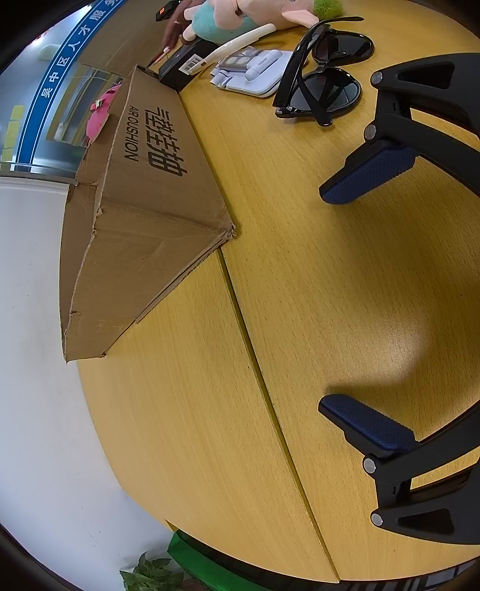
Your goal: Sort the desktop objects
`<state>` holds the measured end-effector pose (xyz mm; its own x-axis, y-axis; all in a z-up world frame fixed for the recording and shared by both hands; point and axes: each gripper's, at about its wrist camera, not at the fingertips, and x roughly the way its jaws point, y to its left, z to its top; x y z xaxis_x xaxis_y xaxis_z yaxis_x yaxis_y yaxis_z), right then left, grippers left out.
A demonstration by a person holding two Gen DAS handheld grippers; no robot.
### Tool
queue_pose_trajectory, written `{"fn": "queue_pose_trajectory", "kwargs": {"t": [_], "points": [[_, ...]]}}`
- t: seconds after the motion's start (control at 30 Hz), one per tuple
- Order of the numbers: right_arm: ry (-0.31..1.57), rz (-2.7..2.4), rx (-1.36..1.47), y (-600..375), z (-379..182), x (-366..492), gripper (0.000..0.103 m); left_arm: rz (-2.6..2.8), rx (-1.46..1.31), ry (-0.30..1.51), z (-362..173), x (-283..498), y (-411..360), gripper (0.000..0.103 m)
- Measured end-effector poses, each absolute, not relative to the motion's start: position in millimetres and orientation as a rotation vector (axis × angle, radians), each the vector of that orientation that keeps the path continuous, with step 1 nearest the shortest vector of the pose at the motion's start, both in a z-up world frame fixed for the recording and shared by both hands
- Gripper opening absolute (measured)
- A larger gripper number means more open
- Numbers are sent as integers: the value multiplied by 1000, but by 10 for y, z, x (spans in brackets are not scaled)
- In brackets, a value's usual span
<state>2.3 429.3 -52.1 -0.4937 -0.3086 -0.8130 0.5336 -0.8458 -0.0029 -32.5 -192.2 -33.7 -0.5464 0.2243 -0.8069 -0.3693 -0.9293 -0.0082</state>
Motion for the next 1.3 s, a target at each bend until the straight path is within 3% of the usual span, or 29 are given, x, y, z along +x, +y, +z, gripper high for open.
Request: {"fn": "queue_pose_trajectory", "kwargs": {"t": [0.5,1.3], "points": [[350,-2331,1196,4286,-521,30,103,2439,-1238,265,-454,-174,-1327,103],[349,-2330,1197,4279,-510,46,103,2616,-1324,135,-477,236,-1480,103]]}}
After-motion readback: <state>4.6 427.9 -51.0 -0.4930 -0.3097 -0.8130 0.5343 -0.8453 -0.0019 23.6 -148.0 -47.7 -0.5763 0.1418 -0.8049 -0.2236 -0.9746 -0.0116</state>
